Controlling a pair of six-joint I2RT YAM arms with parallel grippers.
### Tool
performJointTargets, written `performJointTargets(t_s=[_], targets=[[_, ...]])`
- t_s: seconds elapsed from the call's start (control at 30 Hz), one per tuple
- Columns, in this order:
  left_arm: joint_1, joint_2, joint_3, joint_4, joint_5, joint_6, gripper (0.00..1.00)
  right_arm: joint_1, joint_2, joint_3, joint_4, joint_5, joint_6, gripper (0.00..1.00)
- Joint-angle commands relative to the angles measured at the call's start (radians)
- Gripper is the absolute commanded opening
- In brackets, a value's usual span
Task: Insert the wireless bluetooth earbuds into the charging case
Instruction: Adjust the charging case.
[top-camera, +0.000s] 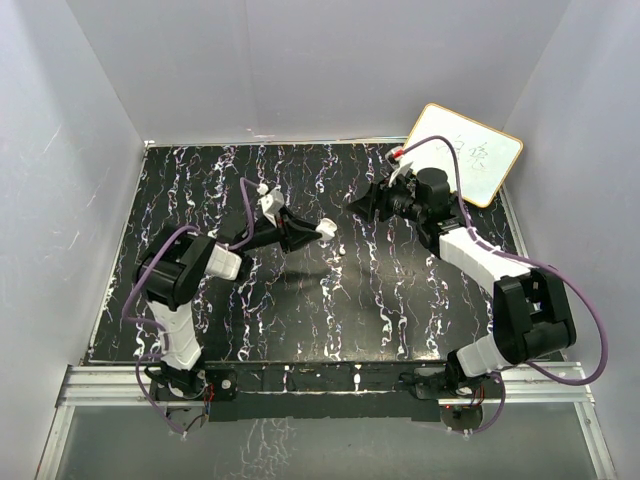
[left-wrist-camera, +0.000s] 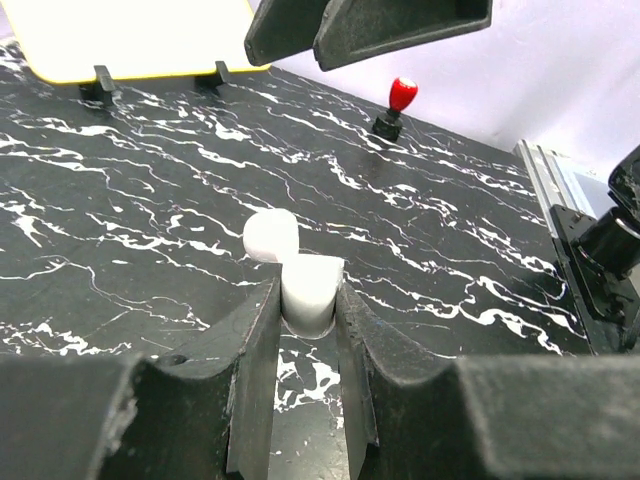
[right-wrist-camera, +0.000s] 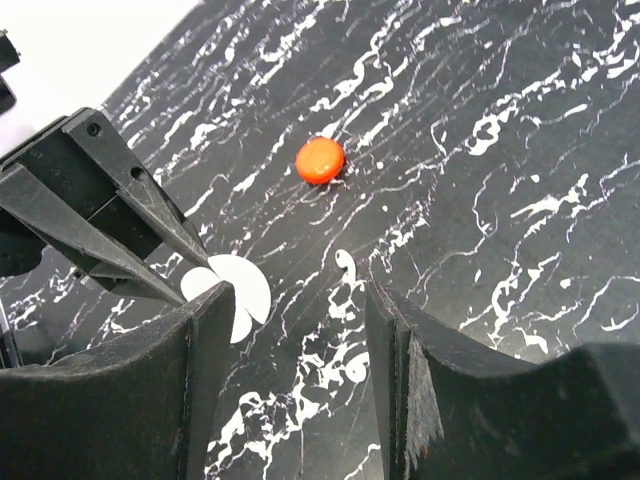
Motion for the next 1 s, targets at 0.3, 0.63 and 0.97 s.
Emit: performJointTargets(t_s=[0.3,0.63,0.97], targets=[[-0.005,-0.274,-0.139,0.259,-0.122,0.109,0.0,0.003,-0.056,-0.106,0.403,-0.056,0.187,0.52],[-0.005,-0.29,-0.131,0.259,-0.1,0.099,0.0,0.053,-0.005,-0.13,0.568,-0.13,0.285,0.51],[-0.005,-0.286,-0.133,0.259,-0.136,0.102,0.0,0.105,-0.053,-0.208,0.485,0.167,0.333,0.5]])
